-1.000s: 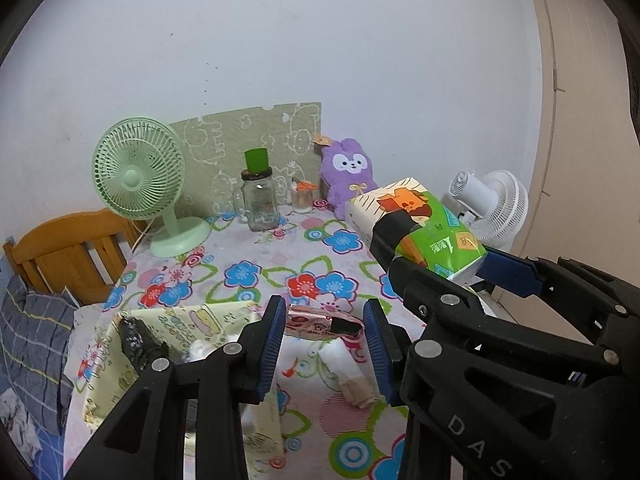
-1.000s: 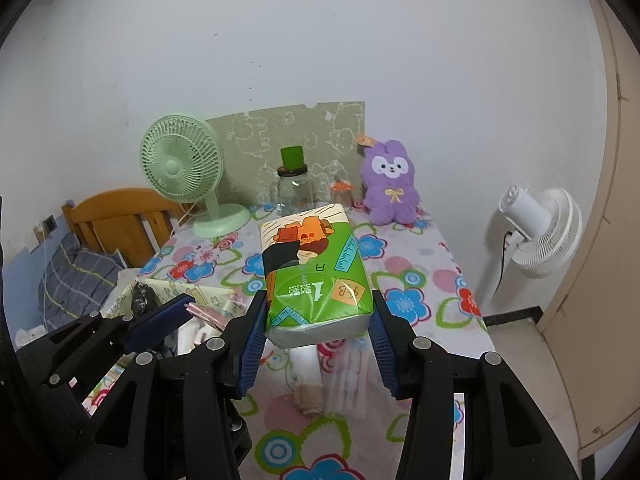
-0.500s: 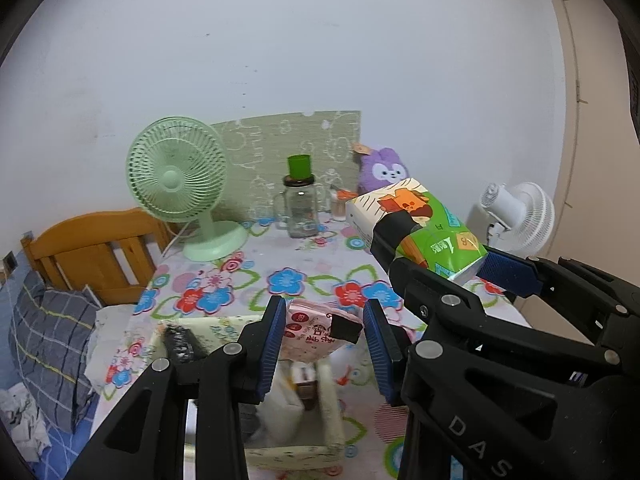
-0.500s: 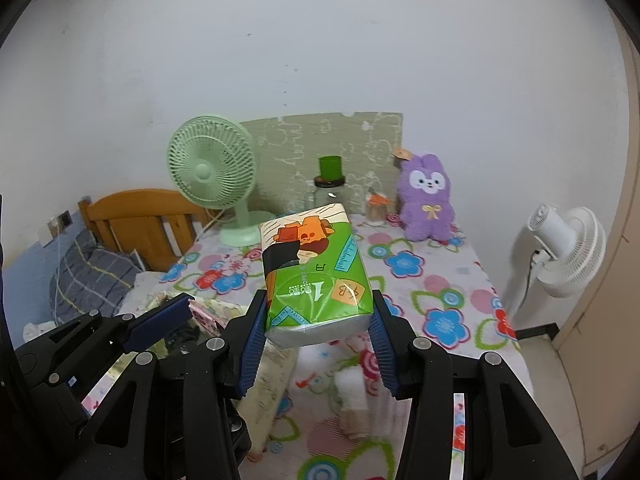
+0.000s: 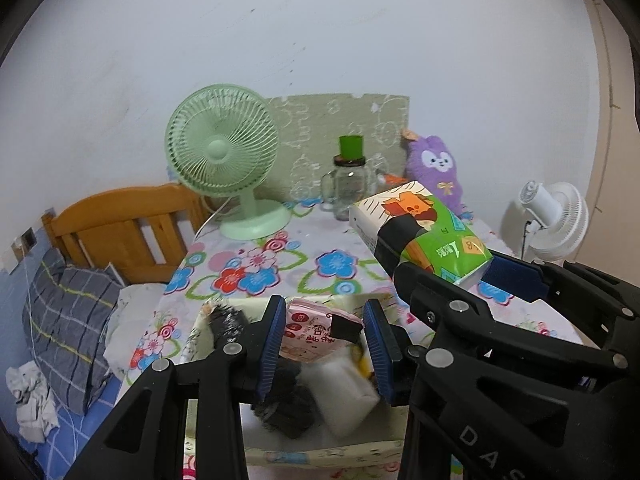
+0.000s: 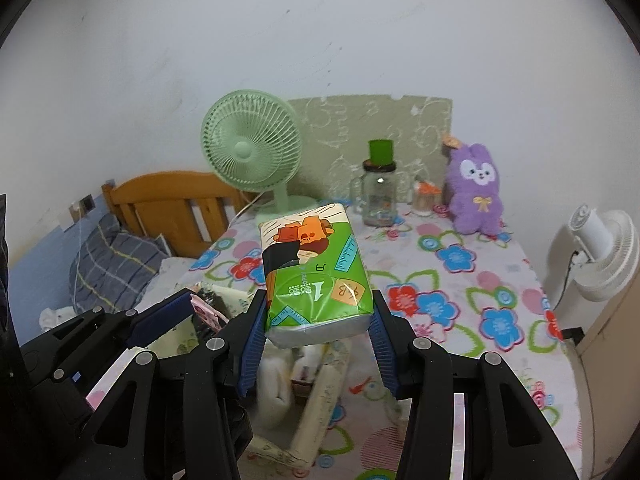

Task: Organize soft objects
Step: 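Lower both items into the box and open both tools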

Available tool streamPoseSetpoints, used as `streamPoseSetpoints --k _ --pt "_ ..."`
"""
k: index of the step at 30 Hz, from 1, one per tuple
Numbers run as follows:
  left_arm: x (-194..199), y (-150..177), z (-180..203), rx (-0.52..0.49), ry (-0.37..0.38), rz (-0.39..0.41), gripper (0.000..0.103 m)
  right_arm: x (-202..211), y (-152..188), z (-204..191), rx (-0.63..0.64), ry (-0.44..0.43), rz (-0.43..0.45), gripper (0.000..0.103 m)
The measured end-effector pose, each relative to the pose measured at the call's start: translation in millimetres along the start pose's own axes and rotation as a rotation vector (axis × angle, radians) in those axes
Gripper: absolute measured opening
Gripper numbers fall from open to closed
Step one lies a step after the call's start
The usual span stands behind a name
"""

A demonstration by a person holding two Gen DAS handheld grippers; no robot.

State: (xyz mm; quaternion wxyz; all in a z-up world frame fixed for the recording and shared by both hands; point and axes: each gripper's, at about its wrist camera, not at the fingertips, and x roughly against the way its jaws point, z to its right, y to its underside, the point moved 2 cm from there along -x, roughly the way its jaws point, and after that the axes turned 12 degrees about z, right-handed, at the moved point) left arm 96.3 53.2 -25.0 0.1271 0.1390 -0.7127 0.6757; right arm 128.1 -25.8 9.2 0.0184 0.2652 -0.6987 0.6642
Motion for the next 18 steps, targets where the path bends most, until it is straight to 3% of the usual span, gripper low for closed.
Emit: streamPoseSetpoints --k 7,18 --pt "-15.3 20.1 -23.8 0.011 -0.048 -0.055 0.041 -26.8 17.4 -18.6 0.002 -0.047 -0.065 0.051" --pt "-30.0 52.5 -40.8 0.03 -0.062 -0.142 0.044 -55.1 48.4 -37.4 0.014 -0.096 -0.17 0.051"
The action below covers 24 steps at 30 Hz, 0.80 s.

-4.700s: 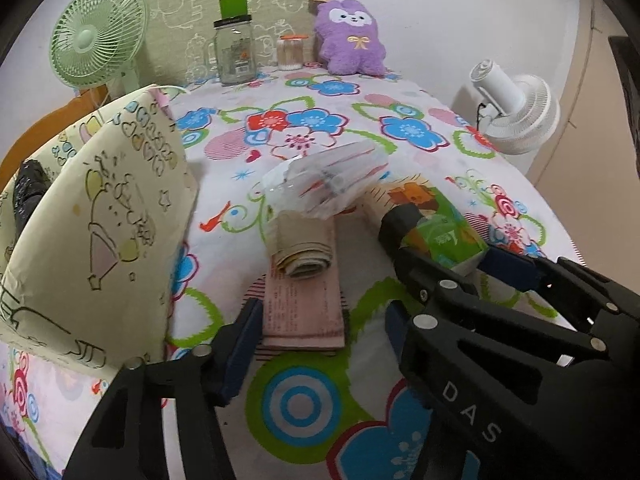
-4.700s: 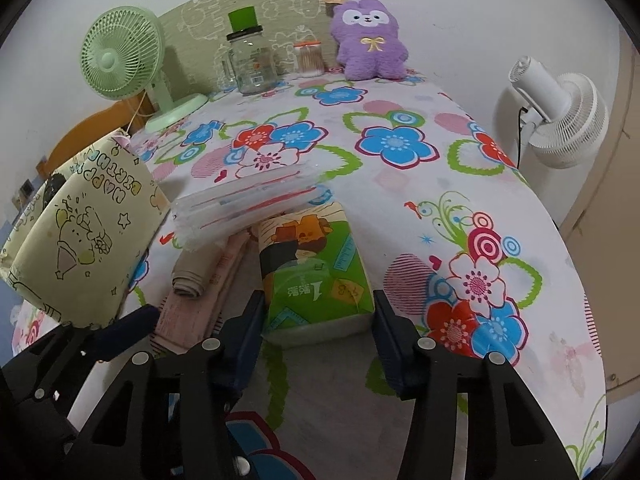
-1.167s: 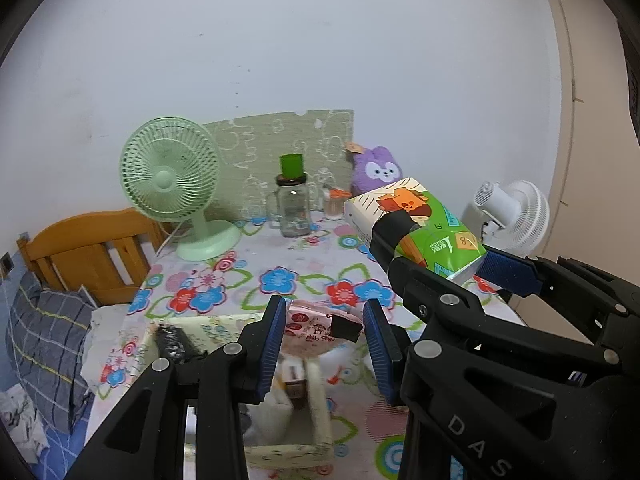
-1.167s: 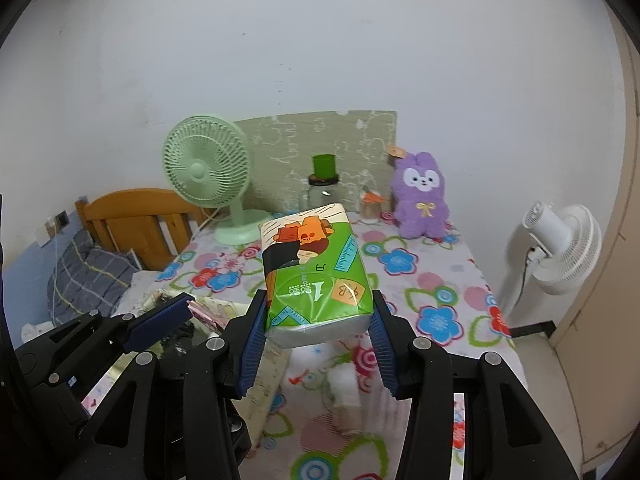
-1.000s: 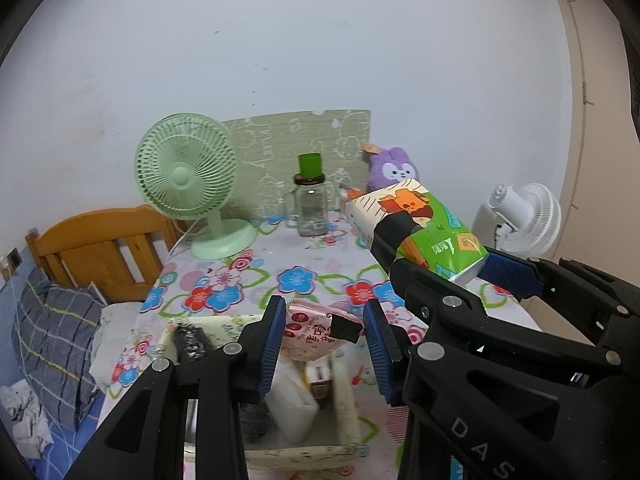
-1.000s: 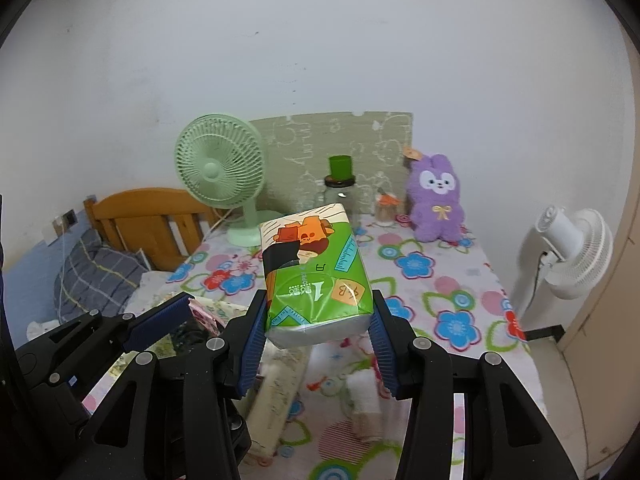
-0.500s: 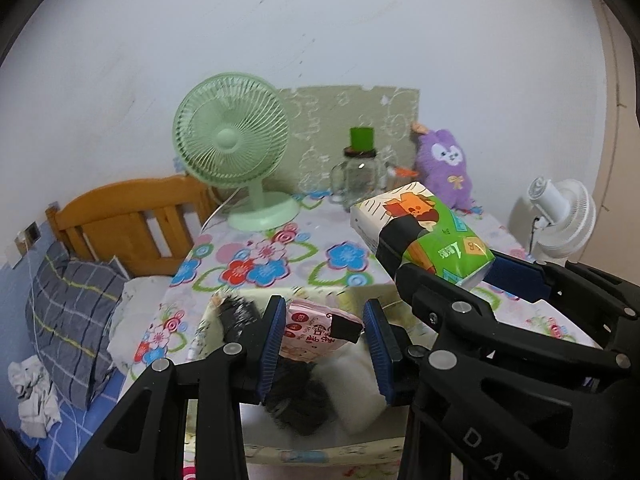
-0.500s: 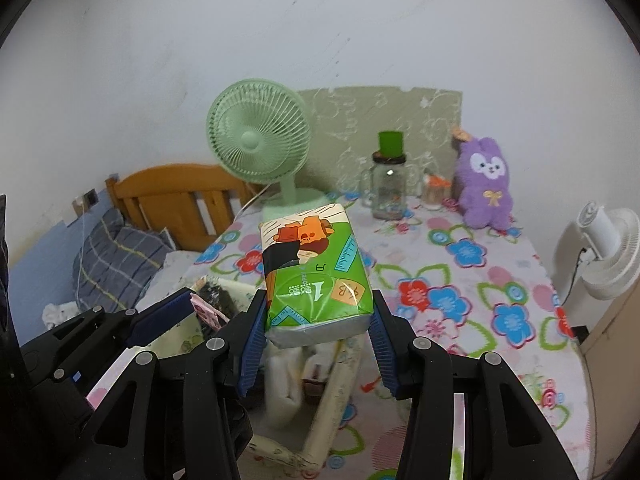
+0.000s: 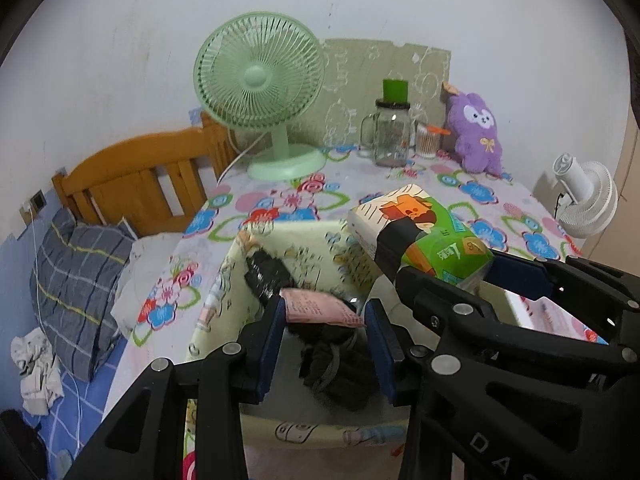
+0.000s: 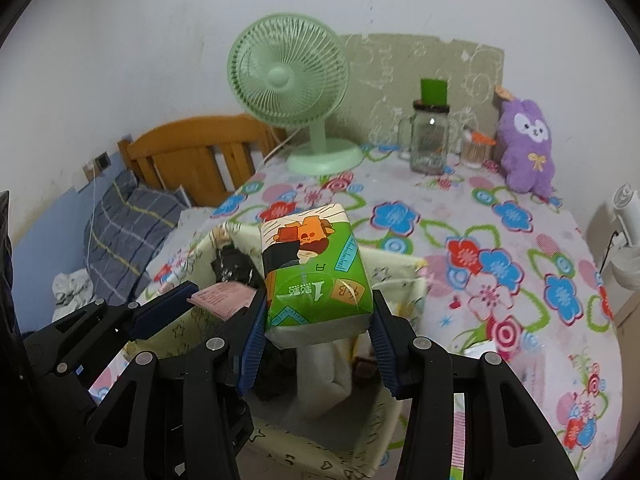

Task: Organize soft objects
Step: 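Lower both items into the box and open both tools, then withdraw both tools from the box toward the remaining sock and plastic bag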

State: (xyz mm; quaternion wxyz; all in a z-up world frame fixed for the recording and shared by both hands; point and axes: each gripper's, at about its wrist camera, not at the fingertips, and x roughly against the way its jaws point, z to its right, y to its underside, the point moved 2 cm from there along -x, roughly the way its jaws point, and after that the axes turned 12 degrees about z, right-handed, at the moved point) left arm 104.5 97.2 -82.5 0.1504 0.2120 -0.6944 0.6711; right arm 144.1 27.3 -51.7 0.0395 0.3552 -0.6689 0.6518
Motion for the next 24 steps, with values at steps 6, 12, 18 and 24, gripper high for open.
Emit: streamPoseSetpoints --k 6,12,18,24 --pt "-4.3 13.0 -7.0 0.019 -0.004 -0.048 0.048 -13.2 14.4 -7.0 -0.001 -0.033 -0.051 0.054" --pt "-0.4 16.9 -9.1 0.04 0.01 -0.047 0.067 -15.6 20.3 -11.6 0.006 -0.056 -0.063 0.074" --pt "4.2 14.6 -2.1 0.041 0.033 -0.03 0.078 -10.1 20.0 -7.4 -0.007 -0.046 -0.047 0.084" --pt "8.6 9.9 7.0 0.047 0.056 -0.01 0.083 -0.6 18.1 0.7 -0.015 -0.026 -0.022 0.086"
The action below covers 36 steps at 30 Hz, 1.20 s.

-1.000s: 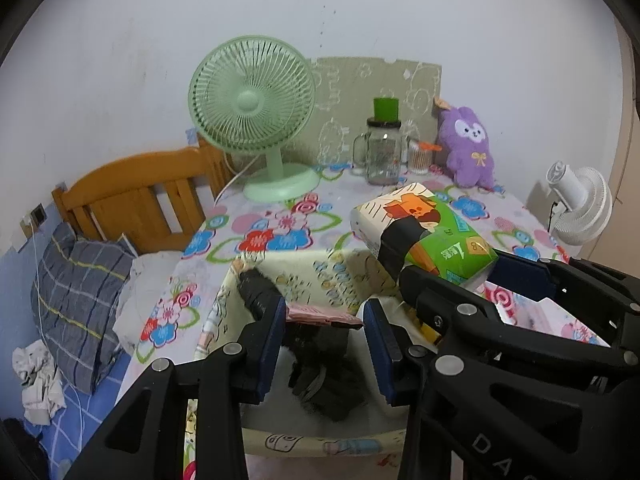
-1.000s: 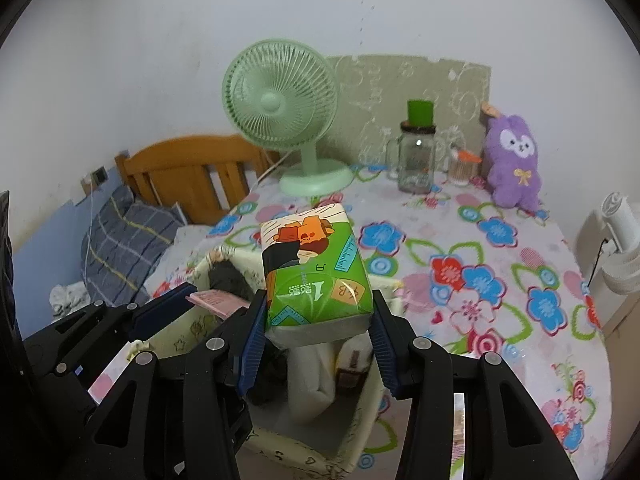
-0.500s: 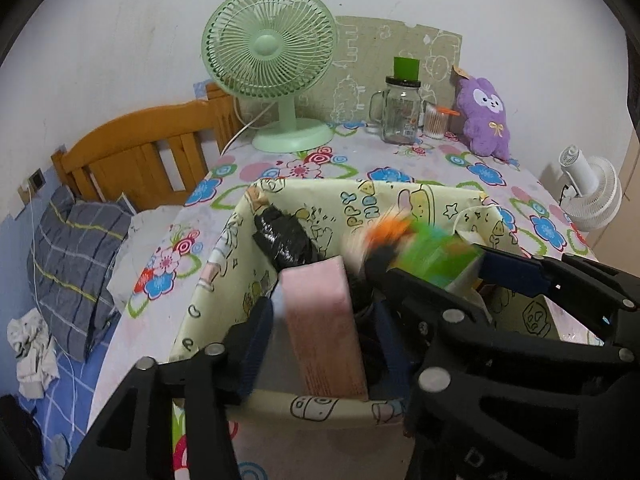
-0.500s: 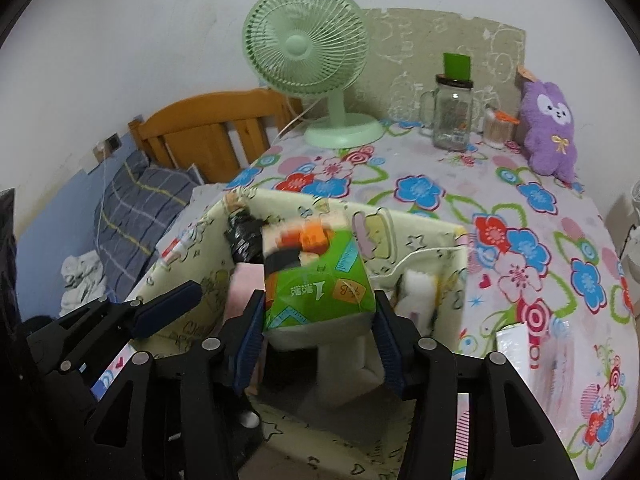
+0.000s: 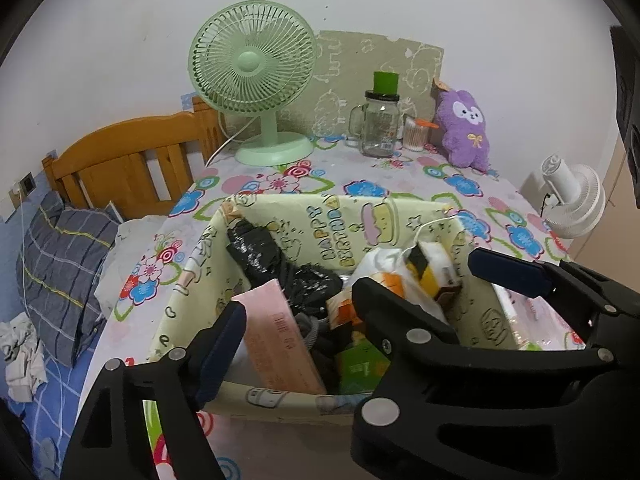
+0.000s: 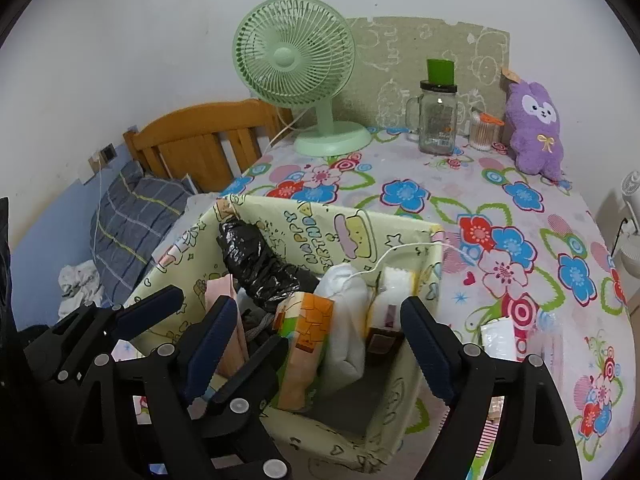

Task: Organize soft objects
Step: 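Withdraw both tools from the box toward the remaining sock and plastic bag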

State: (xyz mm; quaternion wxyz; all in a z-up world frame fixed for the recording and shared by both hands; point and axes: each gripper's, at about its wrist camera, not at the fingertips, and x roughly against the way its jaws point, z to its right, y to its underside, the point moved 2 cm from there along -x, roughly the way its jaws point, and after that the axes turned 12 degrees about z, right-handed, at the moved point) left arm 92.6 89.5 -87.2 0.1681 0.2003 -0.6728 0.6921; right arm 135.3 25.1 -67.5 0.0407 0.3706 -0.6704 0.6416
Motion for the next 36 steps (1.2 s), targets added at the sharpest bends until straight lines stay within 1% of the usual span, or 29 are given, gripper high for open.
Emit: streamPoseSetpoints --k 2,3,4,6,12,17,26,28,29,33,36 --pt "2.7 -2.2 3.8 0.002 0.009 0.012 0.083 4.2 -1.2 2.5 -0.002 0.001 0.01 0.086" --pt "3.6 -2.6 5.5 0.002 0.01 0.015 0.083 6.6 -2.0 3.9 -0.003 0.002 0.015 0.087" --pt "5.2 -3.8 7.9 0.0 0.013 0.021 0.083 9.0 -2.7 5.4 -0.005 0.011 0.02 0.091" --pt "8.3 -5.6 12.2 -0.006 0.017 0.031 0.083 15.5 -3.8 8.7 -0.008 0.03 0.041 0.093" --pt "14.8 -9.9 27.3 -0.014 0.04 0.05 0.083 31.4 -7.1 18.3 -0.016 0.053 0.066 0.094" --pt "20.3 -14.8 41.4 -0.026 0.054 0.068 0.083 44.6 -10.5 28.5 -0.012 0.094 0.073 0.094" --pt "31.2 -25.4 64.7 -0.058 0.054 0.103 0.083 68.7 -16.5 48.3 -0.035 0.124 0.114 0.094" --pt "32.3 -26.3 69.3 -0.057 0.054 0.103 0.083 72.7 -17.5 52.8 -0.045 0.144 0.114 0.097" --pt "33.1 -26.6 71.7 -0.055 0.06 0.103 0.083 75.9 -17.5 55.8 -0.046 0.171 0.116 0.098" --pt "36.1 -28.1 82.4 -0.056 0.073 0.105 0.083 85.7 -18.0 63.0 -0.044 0.201 0.131 0.098" --pt "38.4 -29.9 91.2 -0.064 0.076 0.115 0.083 94.2 -17.4 70.1 -0.053 0.241 0.143 0.098"
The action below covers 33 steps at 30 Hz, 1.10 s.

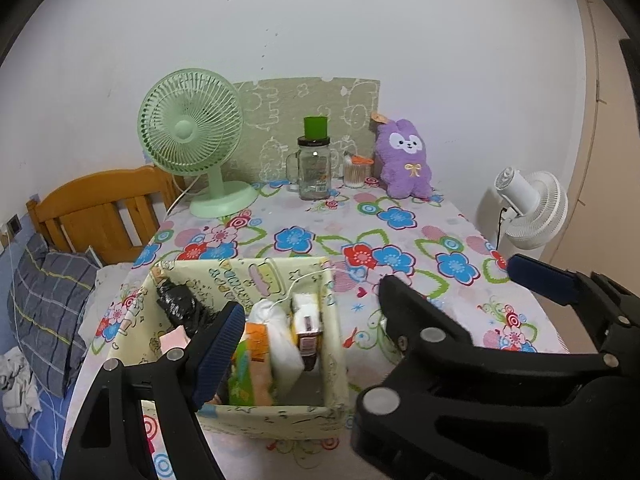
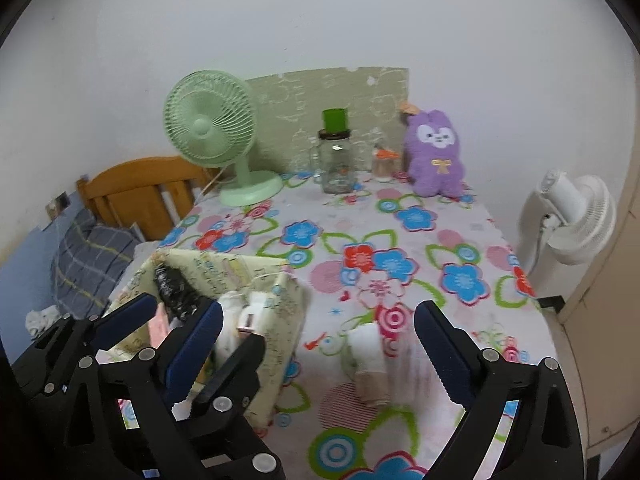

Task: Organize soft objects
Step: 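Withdraw both tools from the box toward the remaining sock and plastic bag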

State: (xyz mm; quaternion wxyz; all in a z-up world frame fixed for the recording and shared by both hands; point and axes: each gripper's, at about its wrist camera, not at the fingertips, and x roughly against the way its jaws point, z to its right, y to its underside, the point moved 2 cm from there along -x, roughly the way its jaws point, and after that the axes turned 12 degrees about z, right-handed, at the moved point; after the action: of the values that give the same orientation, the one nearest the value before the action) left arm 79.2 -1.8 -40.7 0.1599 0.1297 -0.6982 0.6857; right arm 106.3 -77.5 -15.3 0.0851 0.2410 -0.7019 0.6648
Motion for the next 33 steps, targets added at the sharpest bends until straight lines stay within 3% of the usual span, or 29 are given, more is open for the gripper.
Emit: streamPoseSetpoints --k 4,13,24,33 --pt "1.0 -2.4 12.2 -0.009 0.015 0.007 0.083 11.0 -3.3 12.6 0.013 0.087 0.029 0.098" --pt "-0.8 -2.5 38.1 -0.019 0.035 0.013 0.081 21.7 -2.1 40.6 -0.007 0.144 0.044 0.098" --pt "-9.4 1.7 68.0 -0.05 0.055 -0.004 0.081 27.5 4.1 71.4 -0.006 0.191 0.061 0.098" --pt "-27.5 13.2 86.5 -0.059 0.076 -0.044 0.081 17.1 15.7 92.8 -0.022 0.175 0.03 0.095"
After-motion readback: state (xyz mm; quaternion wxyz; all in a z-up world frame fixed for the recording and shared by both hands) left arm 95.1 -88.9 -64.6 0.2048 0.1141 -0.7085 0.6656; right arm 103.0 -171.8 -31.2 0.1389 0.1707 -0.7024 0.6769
